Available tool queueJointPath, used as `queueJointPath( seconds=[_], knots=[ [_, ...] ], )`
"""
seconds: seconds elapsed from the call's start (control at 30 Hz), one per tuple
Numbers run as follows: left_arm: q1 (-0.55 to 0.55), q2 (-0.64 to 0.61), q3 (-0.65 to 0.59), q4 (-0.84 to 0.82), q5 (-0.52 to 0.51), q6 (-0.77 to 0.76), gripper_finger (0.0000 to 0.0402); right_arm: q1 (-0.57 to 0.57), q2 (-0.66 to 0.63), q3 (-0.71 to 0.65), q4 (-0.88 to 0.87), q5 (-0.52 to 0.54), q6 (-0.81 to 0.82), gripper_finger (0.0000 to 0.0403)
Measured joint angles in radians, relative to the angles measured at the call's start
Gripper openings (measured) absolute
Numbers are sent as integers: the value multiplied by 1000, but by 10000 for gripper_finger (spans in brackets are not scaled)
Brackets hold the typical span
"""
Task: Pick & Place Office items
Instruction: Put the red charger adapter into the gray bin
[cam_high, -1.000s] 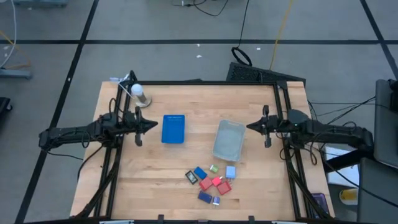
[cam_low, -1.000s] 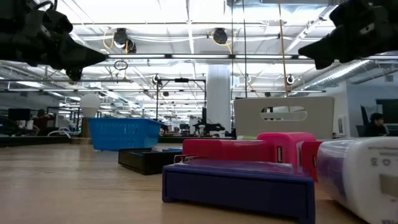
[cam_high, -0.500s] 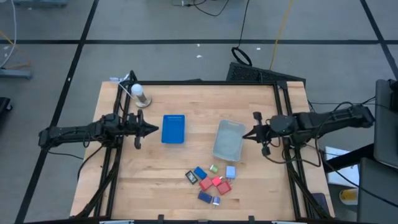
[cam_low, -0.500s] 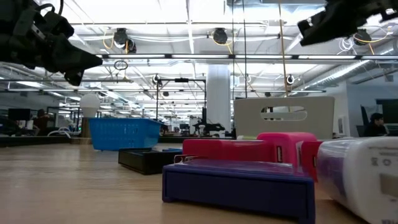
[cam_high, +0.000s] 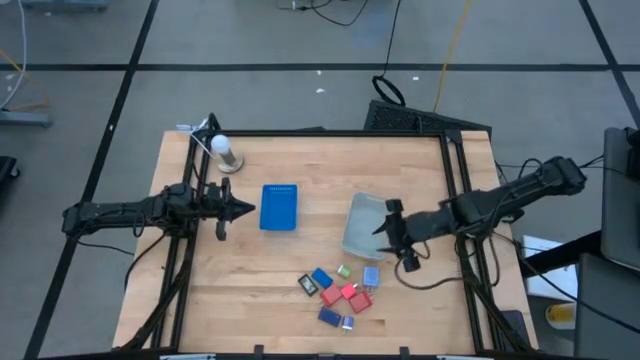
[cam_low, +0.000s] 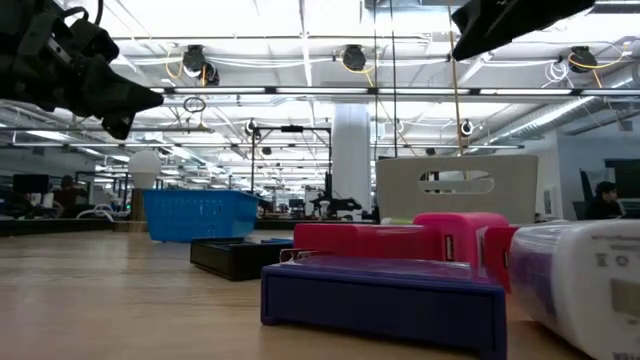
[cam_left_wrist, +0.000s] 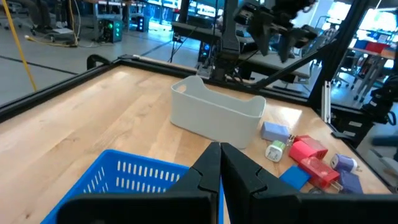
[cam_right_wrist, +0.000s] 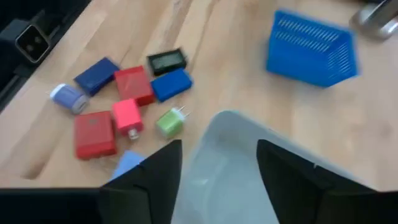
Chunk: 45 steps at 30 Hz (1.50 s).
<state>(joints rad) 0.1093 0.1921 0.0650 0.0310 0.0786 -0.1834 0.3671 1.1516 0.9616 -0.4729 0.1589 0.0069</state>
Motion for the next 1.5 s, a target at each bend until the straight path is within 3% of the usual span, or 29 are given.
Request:
queueJointPath(
  seconds=[0.37, 0.6, 0.77, 1.0, 1.2, 1.5],
  knots=[
    [0, 0, 0, -7, 9, 1, 10, 121, 305, 212, -186, -11, 189, 215],
    [0, 0, 0, -6, 10, -28, 10, 131, 453, 312, -173, -118, 301, 245],
    [0, 4, 0, -5, 9, -32, 10, 159, 551, 381, -172, -135, 265, 267],
    [0, 4, 0, -5, -1, -82, 10, 182, 614, 409, -189, -136, 291, 287],
    [0, 4, 0, -4, -29, -87, 10, 203, 635, 408, -249, -134, 240, 282],
    [1, 4, 0, -4, -54, -108, 10, 193, 654, 409, -186, -98, 261, 279]
  ],
)
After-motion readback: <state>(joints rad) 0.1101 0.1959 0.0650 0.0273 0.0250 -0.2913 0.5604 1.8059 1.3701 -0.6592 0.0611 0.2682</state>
